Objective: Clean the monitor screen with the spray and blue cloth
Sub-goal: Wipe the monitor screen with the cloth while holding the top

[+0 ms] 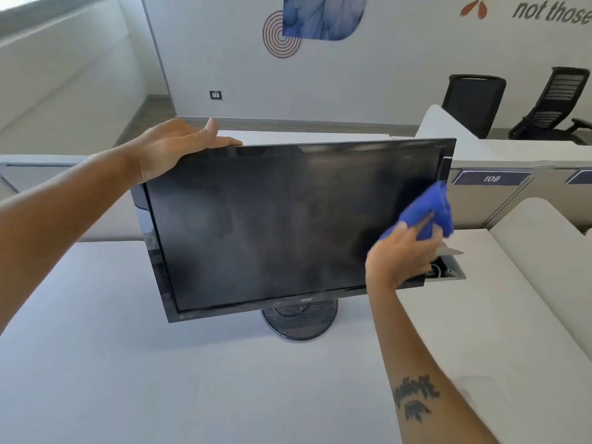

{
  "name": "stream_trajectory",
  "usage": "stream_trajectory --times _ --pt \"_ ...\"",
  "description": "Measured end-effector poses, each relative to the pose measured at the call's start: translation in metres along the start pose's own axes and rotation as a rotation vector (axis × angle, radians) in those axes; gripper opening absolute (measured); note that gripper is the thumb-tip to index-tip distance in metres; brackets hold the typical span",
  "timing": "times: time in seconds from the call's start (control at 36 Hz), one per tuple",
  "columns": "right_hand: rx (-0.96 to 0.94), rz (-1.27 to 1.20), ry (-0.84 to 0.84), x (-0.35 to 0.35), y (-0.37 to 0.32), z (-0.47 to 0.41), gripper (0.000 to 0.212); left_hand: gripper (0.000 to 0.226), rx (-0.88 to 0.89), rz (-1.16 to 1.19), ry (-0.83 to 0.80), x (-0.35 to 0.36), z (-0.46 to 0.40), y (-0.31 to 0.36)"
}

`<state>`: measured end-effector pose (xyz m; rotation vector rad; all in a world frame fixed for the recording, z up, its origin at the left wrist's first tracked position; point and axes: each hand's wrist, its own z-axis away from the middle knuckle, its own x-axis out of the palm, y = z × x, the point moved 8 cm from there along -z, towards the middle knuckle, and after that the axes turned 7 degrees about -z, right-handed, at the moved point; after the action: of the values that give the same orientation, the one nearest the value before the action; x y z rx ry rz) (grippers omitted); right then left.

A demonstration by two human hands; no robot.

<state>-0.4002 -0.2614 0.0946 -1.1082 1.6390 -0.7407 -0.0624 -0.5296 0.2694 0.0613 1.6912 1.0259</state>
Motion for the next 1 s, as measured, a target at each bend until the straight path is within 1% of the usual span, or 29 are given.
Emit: stream_trajectory --times 0.06,0.11,0.17,0.25,0.36,0.42,0.5,0.58,0.67,0.72,0.78,0.81,0.86,0.89,0.94,1.0 --pt "0.115 -0.12 -0.065 -0.001 0.034 0.026 0.055 0.075 0.006 -0.007 -0.002 0.0 -0.001 0.001" --pt "0.185 -0.029 -0.054 -0.006 0.053 0.054 0.058 0.079 -0.002 -0.018 0.002 -0.001 -0.001 0.002" --pt "0.252 0.04 -0.034 -0.008 0.062 0.066 0.06 0.075 0.006 -0.025 0.003 -0.001 -0.001 0.002" --pt "0.259 0.036 0.012 -0.007 0.044 0.056 0.059 0.076 0.016 -0.026 -0.001 0.0 -0.001 0.002" --pt "0.153 -0.016 0.082 -0.004 -0.008 0.025 0.055 0.083 0.019 -0.04 0.004 -0.002 0.0 -0.002" --pt "0.026 -0.002 0.091 0.0 -0.044 0.013 0.055 0.086 0.024 -0.05 0.001 -0.002 -0.001 -0.002" --pt "-0.23 0.064 0.062 0.012 -0.108 0.012 0.055 0.088 0.029 -0.064 0.0 -0.002 -0.003 -0.001" --pt "-0.365 0.07 -0.006 0.026 -0.15 0.034 0.06 0.086 0.03 -0.041 0.003 -0.002 -0.004 -0.004" --pt "-0.495 0.131 -0.099 0.039 -0.166 0.07 0.064 0.078 0.019 -0.002 0.022 -0.003 -0.004 -0.01" --pt "-0.647 0.145 -0.173 0.049 -0.177 0.102 0.063 0.075 0.014 0.017 0.024 -0.004 -0.004 -0.012" --pt "-0.853 0.129 -0.265 0.061 -0.191 0.141 0.059 0.079 0.017 0.031 0.02 -0.003 -0.004 -0.012" --pt "-0.959 0.121 -0.301 0.066 -0.198 0.162 0.057 0.085 0.019 0.043 0.022 -0.002 -0.005 -0.012" --pt "-1.148 0.094 -0.355 0.075 -0.211 0.198 0.052 0.106 -0.001 0.054 0.037 -0.003 -0.006 -0.009" --pt "-1.229 0.081 -0.379 0.078 -0.217 0.211 0.051 0.111 -0.005 0.048 0.038 -0.003 -0.006 -0.007" --pt "-1.359 0.066 -0.398 0.081 -0.225 0.224 0.049 0.105 0.009 0.034 0.033 -0.001 -0.005 0.0" --pt "-1.395 0.05 -0.394 0.08 -0.229 0.218 0.051 0.1 0.003 0.036 0.041 -0.002 -0.004 0.003"
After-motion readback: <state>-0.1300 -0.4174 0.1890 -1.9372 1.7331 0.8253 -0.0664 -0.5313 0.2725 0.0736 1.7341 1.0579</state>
